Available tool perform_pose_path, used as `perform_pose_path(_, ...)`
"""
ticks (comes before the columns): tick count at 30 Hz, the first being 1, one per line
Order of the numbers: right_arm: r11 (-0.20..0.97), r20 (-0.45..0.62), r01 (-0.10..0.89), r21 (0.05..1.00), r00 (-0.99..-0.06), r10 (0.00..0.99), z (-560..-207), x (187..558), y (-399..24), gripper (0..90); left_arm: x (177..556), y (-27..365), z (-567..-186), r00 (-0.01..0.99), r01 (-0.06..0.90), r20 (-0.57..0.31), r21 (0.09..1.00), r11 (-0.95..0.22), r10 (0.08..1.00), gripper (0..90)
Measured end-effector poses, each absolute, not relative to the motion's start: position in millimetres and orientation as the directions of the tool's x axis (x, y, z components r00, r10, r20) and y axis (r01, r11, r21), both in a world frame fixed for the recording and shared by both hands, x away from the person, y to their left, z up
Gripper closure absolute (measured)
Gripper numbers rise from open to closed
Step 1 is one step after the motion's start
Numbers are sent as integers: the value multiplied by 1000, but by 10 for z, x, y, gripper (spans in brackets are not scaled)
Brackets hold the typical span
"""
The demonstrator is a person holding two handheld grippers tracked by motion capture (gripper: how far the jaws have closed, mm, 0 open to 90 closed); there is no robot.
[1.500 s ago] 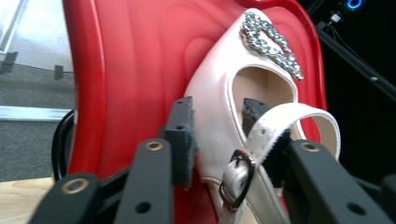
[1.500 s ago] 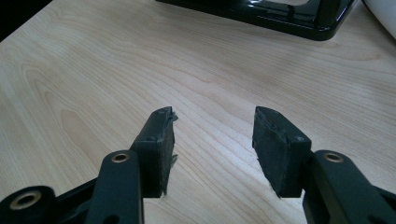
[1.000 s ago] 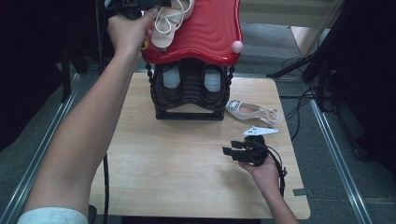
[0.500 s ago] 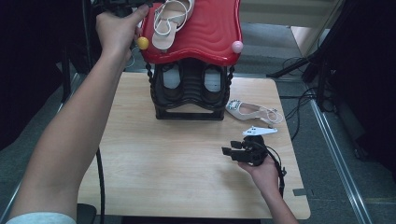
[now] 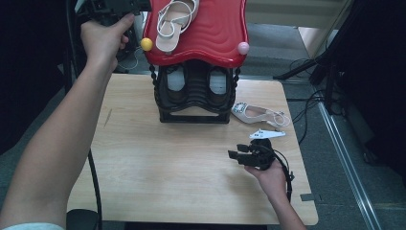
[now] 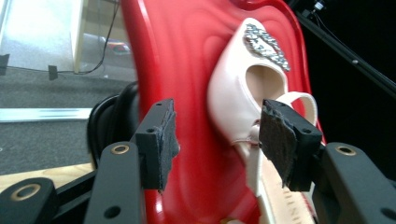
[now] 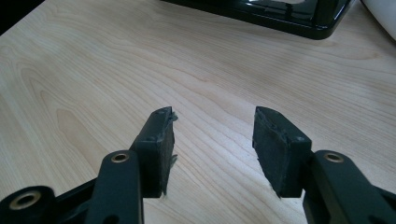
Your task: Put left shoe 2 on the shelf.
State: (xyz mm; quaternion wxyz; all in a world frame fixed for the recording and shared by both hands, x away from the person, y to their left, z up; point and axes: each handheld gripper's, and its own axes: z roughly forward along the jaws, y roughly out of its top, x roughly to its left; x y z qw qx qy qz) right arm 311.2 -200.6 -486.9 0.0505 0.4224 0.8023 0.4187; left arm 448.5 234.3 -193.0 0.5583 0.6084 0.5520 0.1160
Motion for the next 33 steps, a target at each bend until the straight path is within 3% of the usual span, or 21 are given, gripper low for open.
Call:
perform_pose_path(12, 291, 275, 637, 714, -637, 721, -4863, 3117, -2012, 497, 4406, 2666, -2290, 333, 557, -442, 805, 205, 833, 463)
perform_pose_path(22, 287, 274, 637, 715, -634, 723, -4865, 3131, -2019, 495, 4317, 2852, -2690, 308, 583, -468, 781, 225, 828, 459)
perform_pose_path(26, 282, 277, 638, 717, -632, 724, -4858, 3132, -2023, 495, 4235, 2860, -2871, 315, 577, -435, 793, 194, 844, 459)
perform_pose_path(33, 281, 276, 635, 720, -633, 723, -4855, 3141, -2026, 495, 4156, 2890, -3140, 309, 604, -471, 768, 212, 826, 454)
